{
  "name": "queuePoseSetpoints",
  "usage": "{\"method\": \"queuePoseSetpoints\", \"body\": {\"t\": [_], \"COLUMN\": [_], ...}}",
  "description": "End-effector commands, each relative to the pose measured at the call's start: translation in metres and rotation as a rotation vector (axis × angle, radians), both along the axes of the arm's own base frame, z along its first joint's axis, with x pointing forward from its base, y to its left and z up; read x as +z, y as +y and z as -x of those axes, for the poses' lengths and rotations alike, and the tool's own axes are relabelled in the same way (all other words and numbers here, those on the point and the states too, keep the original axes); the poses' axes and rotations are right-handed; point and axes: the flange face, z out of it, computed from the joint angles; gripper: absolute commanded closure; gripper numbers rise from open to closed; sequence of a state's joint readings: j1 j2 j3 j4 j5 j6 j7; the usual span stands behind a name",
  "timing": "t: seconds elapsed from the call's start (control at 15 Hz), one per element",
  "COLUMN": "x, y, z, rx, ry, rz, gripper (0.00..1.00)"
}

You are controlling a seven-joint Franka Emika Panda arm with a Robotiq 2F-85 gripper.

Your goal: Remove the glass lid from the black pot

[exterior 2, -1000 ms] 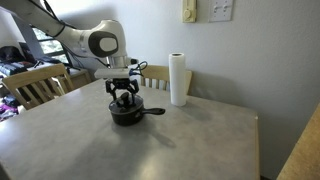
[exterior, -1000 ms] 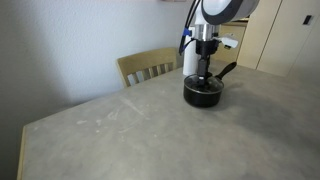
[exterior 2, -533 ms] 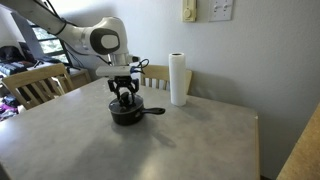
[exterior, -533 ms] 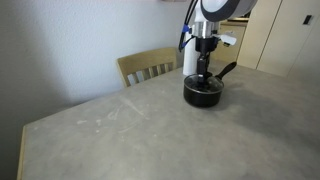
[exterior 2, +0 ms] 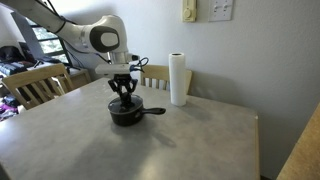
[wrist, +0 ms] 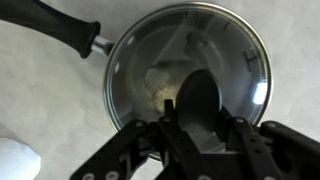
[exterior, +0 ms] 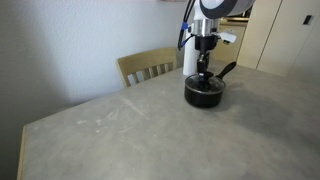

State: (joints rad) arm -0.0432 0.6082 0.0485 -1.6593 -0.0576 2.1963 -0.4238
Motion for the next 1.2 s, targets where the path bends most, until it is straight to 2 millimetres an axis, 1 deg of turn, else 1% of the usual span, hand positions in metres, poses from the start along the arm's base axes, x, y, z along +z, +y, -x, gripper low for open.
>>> {"method": "queuePoseSetpoints", "body": {"t": [0.0, 0.13, 0.33, 0.6, 0.87, 1.0, 1.13], "x": [0.022, 0.029, 0.045, 0.073, 0.093, 0.1, 0.104], "y": [0.001, 0.005, 0.006, 0.003, -0.014, -0.028, -0.049], "z": [0.01, 0.013, 0.014, 0.018, 0.029, 0.036, 0.045], "rx": [0.023, 0.031, 0.028, 0.037, 0.049, 0.055, 0.056], "ry": [0.032, 0.035, 0.011, -0.03, -0.059, -0.067, -0.069], "rz": [0.02, 0.024, 0.038, 0.066, 0.102, 0.114, 0.126], "gripper": [0.86, 0.86, 0.86, 0.86, 0.86, 0.86, 0.86]}}
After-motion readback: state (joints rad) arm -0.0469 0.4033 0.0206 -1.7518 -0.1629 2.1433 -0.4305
